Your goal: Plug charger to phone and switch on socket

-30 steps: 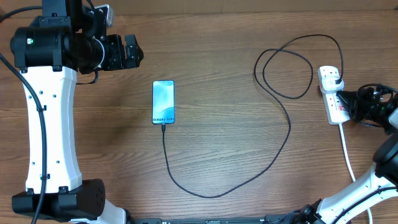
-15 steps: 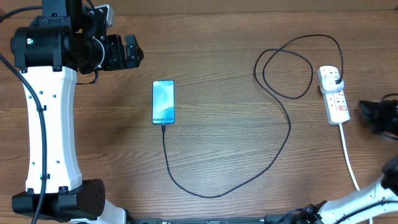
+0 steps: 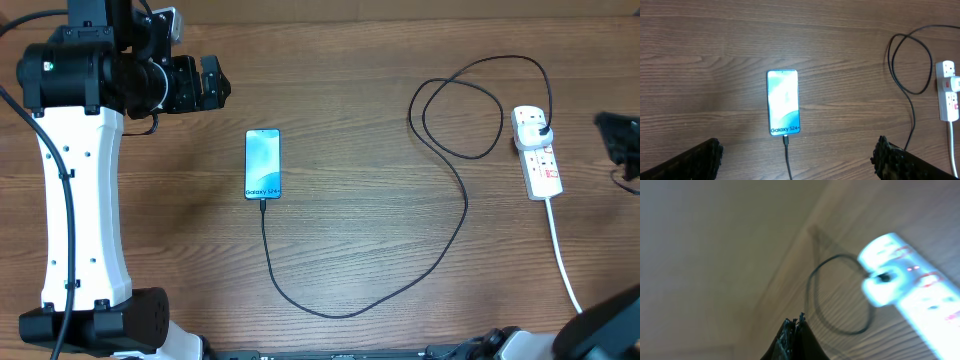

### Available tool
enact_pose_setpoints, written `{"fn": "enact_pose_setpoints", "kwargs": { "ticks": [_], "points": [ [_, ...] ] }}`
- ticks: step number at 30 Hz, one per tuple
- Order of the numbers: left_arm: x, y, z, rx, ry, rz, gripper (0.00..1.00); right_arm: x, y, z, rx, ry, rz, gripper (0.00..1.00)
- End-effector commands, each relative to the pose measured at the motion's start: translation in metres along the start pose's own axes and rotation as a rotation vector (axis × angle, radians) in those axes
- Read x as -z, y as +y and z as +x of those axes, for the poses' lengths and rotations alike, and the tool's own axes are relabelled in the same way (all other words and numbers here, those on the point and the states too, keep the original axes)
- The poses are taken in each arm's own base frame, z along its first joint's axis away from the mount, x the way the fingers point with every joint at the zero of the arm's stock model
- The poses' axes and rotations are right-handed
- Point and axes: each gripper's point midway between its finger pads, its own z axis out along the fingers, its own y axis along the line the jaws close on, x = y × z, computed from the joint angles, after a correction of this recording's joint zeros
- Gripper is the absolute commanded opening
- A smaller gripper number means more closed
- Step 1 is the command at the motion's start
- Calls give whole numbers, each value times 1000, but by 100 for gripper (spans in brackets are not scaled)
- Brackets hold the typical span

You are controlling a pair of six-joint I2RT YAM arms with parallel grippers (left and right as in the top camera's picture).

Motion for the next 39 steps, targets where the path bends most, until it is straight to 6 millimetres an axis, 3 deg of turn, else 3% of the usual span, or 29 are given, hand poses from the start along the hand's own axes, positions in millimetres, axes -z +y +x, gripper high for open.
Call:
{"fn": "enact_pose_setpoints", "kwargs": {
  "ticks": [1, 5, 13, 22, 27, 30, 31, 32, 33, 39],
  "points": [
    [6, -2, -2, 2, -19, 3, 100, 7, 50, 20, 156, -16, -7, 4],
    [6, -2, -2, 2, -19, 3, 100, 11, 108, 58, 342, -7, 3, 4],
    [6, -2, -2, 2, -18, 2, 100, 27, 167, 135, 634, 46, 128, 4],
    [6, -2, -2, 2, -18, 3, 100, 59, 173, 191, 791, 105, 216, 4],
    [6, -2, -2, 2, -18, 2, 100, 83, 157, 206, 809, 165, 251, 8],
    [6, -2, -2, 2, -18, 3, 100, 97, 148, 211, 808, 183, 269, 20],
    [6, -2, -2, 2, -19, 2, 100, 98, 147, 211, 809, 184, 269, 41],
    [6, -2, -2, 2, -19, 3, 100, 99, 146, 212, 808, 189, 273, 80],
    [6, -2, -2, 2, -19, 3, 100, 100, 144, 213, 809, 196, 279, 100],
    [6, -2, -2, 1, -19, 3, 100, 102, 127, 221, 804, 271, 342, 100]
  ]
}}
